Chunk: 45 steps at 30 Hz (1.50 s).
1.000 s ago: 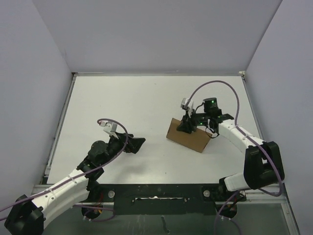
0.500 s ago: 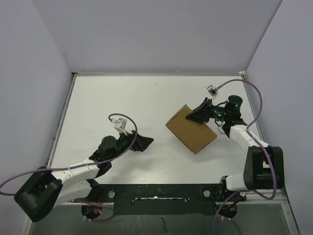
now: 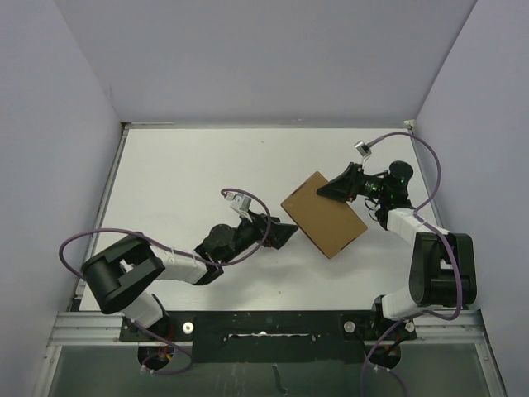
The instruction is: Fold the paper box
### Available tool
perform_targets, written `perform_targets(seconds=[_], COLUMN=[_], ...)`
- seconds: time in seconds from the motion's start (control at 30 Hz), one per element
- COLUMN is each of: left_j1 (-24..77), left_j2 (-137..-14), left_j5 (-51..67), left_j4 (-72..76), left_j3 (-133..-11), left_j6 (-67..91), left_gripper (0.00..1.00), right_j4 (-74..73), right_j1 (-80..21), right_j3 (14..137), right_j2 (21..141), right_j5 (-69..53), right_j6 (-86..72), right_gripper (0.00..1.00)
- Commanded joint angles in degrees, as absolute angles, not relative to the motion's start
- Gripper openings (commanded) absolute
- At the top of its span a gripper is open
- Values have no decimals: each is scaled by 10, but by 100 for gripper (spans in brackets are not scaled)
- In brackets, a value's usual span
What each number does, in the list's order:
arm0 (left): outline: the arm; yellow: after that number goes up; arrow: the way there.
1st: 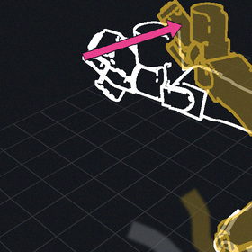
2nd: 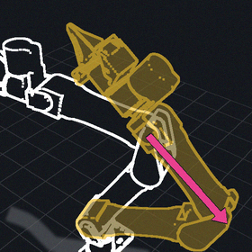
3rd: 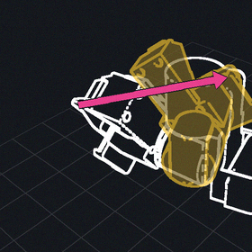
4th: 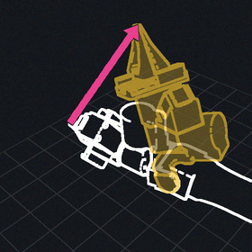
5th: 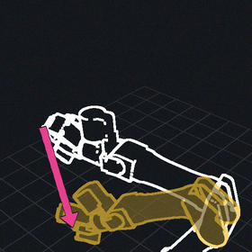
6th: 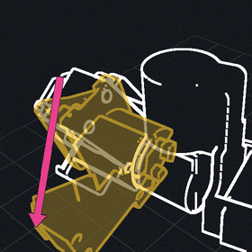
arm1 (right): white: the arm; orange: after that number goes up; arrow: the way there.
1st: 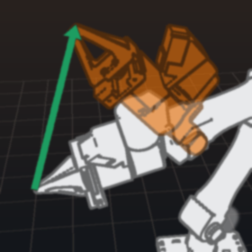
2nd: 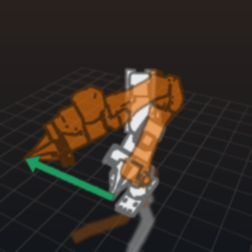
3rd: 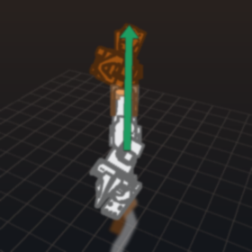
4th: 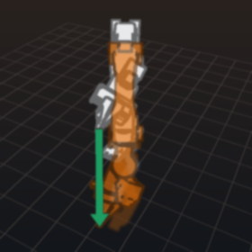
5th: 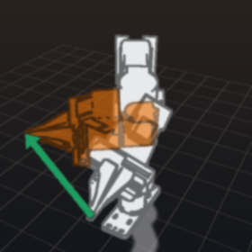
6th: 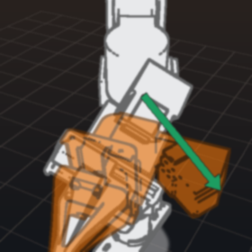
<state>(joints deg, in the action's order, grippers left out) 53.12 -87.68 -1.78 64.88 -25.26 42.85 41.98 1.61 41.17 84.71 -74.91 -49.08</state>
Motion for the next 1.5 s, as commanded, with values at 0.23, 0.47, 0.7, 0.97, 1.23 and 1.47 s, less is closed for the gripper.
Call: perform_targets(seconds=[0.23,0.47,0.7,0.97,1.23,1.47], left_j1=[547,549,550,550,532,468], left_j2=[-1010,-1059,-1035,-1015,-971,-824], left_j5=[-39,-30,-33,-41,-45,-30], left_j4=[809,866,866,867,866,721], left_j3=[-339,-366,-359,-340,-270,-184], left_j6=[485,512,520,522,494,463], left_gripper=[95,78,53,24,4,3], right_j4=[469,463,420,353,254,102], right_j1=[16,15,15,15,35,76], right_j3=[406,406,413,420,439,463], right_j2=[852,852,863,859,842,808], right_j5=[-759,-758,-753,-748,-746,-730], right_j6=[-526,-522,-501,-450,-366,-229], right_gripper=[2,5,17,45,92,98])
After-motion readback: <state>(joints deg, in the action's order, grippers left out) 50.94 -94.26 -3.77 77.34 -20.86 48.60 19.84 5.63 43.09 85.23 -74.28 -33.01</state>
